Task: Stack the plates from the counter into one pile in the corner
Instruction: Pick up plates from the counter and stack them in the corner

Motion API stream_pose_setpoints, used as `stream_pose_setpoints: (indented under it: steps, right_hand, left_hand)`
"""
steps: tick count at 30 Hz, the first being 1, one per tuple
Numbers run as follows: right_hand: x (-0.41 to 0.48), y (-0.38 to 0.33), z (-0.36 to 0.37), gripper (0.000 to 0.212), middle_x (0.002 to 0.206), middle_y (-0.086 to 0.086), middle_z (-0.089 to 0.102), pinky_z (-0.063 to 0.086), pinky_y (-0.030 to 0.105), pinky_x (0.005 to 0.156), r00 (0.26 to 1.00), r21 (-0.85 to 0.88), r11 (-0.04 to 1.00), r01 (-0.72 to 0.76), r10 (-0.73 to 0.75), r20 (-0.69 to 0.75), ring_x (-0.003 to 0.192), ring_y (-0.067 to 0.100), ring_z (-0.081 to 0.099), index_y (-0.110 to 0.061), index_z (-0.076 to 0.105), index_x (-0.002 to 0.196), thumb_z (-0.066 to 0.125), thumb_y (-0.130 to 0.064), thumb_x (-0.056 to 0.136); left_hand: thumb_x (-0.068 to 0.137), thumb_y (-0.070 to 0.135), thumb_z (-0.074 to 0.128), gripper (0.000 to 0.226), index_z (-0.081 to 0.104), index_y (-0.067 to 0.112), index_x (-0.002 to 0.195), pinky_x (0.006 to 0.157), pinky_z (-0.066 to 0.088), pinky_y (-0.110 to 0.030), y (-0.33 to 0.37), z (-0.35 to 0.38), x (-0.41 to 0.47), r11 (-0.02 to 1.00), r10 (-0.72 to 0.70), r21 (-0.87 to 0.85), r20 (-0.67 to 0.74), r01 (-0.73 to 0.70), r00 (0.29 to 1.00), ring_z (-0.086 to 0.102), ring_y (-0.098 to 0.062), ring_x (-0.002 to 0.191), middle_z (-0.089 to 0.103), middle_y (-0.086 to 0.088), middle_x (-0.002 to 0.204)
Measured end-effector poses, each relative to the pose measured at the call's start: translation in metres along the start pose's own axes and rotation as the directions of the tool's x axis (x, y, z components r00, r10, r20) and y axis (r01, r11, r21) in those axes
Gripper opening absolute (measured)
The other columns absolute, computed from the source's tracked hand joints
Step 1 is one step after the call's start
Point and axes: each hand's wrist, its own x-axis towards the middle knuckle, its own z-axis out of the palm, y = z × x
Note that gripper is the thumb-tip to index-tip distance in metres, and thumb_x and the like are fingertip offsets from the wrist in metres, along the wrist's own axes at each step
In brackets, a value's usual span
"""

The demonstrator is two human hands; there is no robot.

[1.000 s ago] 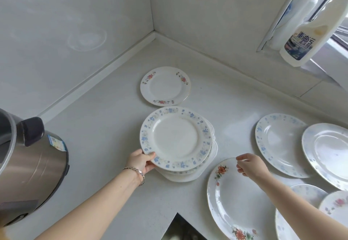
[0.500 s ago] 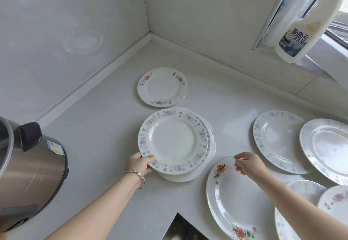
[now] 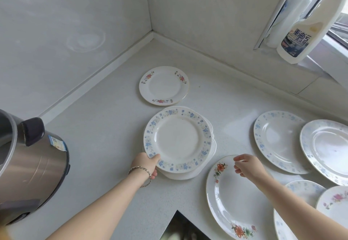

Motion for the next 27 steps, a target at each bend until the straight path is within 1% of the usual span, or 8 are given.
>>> stream_pose_setpoints:
  steps: [5,8,10,14,18,21,23,27]
  right_hand:
    - [0.001,0.001,0.006,0.020,0.073,0.004,0.061,0.047,0.028,0.064,0.999,-0.016,1.000,-0.019,0.019,0.030,0.064,0.016,0.058,-0.008,0.060,0.095,0.045,-0.001,0.084]
    - [0.002,-0.003,0.006,0.021,0.074,0.004,0.061,0.049,0.030,0.067,0.999,-0.018,1.000,-0.026,0.026,0.027,0.064,0.016,0.058,-0.007,0.060,0.098,0.046,-0.001,0.084]
    - [0.007,-0.014,0.006,0.021,0.074,0.004,0.062,0.051,0.035,0.074,1.000,-0.030,1.000,-0.006,0.007,0.009,0.067,0.017,0.059,-0.008,0.060,0.099,0.047,-0.001,0.084]
    - [0.032,-0.067,0.009,0.027,0.077,0.006,0.063,0.052,0.039,0.082,0.995,-0.032,0.994,0.100,-0.101,-0.028,0.071,0.020,0.060,-0.007,0.062,0.106,0.047,-0.001,0.084]
    - [0.069,-0.139,0.028,0.029,0.065,0.005,0.058,0.052,0.035,0.075,0.987,0.048,0.986,0.160,-0.160,0.003,0.063,0.021,0.057,0.001,0.064,0.104,0.046,0.001,0.082]
    - [0.099,-0.185,0.051,0.017,0.061,0.010,0.049,0.047,0.022,0.051,0.994,0.194,0.979,0.057,-0.075,0.085,0.042,0.017,0.054,0.015,0.059,0.083,0.045,0.004,0.083]
    - [0.115,-0.208,0.066,0.021,0.061,0.010,0.050,0.046,0.015,0.040,0.991,0.260,0.965,-0.040,0.005,0.133,0.029,0.009,0.053,0.002,0.053,0.065,0.046,0.002,0.085]
    - [0.143,-0.244,0.091,0.009,0.068,0.010,0.054,0.052,0.024,0.059,0.982,0.346,0.929,-0.128,0.071,0.173,0.054,0.019,0.057,-0.001,0.054,0.083,0.050,-0.005,0.089]
  left_hand:
    - [0.091,0.049,0.038,0.045,0.049,0.016,0.064,0.074,0.054,-0.030,-0.007,0.000,0.003,0.954,0.059,0.294,0.013,-0.061,0.998,0.066,-0.026,0.066,0.065,-0.008,0.067]
    - [0.092,0.056,0.024,0.054,0.056,0.014,0.088,0.072,0.046,-0.030,-0.008,-0.006,0.010,0.909,0.073,0.416,-0.099,-0.025,0.992,0.061,-0.025,0.078,0.063,-0.007,0.083]
    - [0.095,0.050,0.023,0.052,0.056,0.010,0.093,0.072,0.040,-0.030,0.000,-0.018,0.018,0.916,0.102,0.401,-0.160,-0.029,0.982,0.055,-0.026,0.081,0.061,-0.010,0.090]
    - [0.094,0.026,0.037,0.032,0.038,0.016,0.064,0.068,0.037,-0.029,0.031,-0.049,0.046,0.928,0.180,0.357,-0.193,-0.102,0.965,0.050,-0.026,0.077,0.054,-0.008,0.077]
    - [0.089,0.017,0.040,0.016,0.044,0.019,0.073,0.070,0.045,-0.034,0.058,-0.070,0.075,0.952,0.190,0.273,-0.182,-0.136,0.965,0.061,-0.028,0.081,0.061,-0.006,0.086]
    - [0.089,0.015,0.039,0.015,0.044,0.019,0.075,0.065,0.037,-0.027,0.065,-0.077,0.096,0.953,0.191,0.274,-0.201,-0.132,0.961,0.054,-0.027,0.077,0.057,-0.002,0.081]
    - [0.090,0.014,0.039,0.019,0.043,0.021,0.072,0.060,0.033,-0.025,0.065,-0.078,0.110,0.952,0.184,0.283,-0.218,-0.119,0.958,0.050,-0.025,0.075,0.051,0.002,0.072]
    - [0.091,0.014,0.039,0.014,0.048,0.019,0.081,0.054,0.032,-0.024,0.058,-0.079,0.138,0.958,0.161,0.270,-0.234,-0.095,0.959,0.050,-0.024,0.072,0.053,0.004,0.075]
